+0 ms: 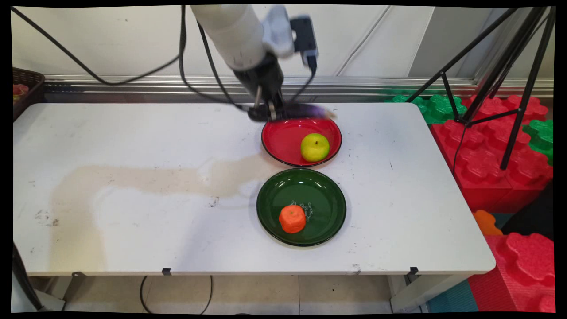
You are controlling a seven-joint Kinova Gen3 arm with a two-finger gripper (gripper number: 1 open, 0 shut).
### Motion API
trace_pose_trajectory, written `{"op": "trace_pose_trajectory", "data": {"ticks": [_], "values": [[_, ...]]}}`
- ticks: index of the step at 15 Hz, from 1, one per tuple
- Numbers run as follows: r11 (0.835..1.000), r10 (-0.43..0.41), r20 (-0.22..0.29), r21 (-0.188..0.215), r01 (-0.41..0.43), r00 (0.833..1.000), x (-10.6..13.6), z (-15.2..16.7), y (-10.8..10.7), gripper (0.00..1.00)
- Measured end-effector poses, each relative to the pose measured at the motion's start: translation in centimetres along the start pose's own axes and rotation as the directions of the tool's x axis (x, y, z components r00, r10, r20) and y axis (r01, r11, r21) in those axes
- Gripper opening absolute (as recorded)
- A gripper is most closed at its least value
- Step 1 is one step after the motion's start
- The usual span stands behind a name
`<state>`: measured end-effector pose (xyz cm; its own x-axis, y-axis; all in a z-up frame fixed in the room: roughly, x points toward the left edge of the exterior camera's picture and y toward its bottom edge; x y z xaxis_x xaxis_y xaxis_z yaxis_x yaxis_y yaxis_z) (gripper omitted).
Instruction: Place the picked object on the red plate
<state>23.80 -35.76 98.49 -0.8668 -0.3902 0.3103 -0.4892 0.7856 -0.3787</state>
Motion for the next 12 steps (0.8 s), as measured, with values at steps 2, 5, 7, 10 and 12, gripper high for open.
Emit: {"op": "trace_pose_trajectory", "data": {"ticks": [2,5,7,10,12], "values": [[0.998,-0.048,-0.004,0.038,0.048,0.999,0.1,-0.7,-1.2,0.0],[0.992,-0.1,-0.002,0.081,0.099,0.995,0.3,-0.8,-3.0,0.0],[0.985,-0.137,0.009,0.102,0.135,0.991,0.3,0.2,-4.4,0.0],[0.98,-0.167,0.027,0.112,0.163,0.986,0.3,2.1,-5.8,0.0],[0.976,-0.191,0.038,0.112,0.185,0.981,0.5,3.6,-6.5,0.0]]}}
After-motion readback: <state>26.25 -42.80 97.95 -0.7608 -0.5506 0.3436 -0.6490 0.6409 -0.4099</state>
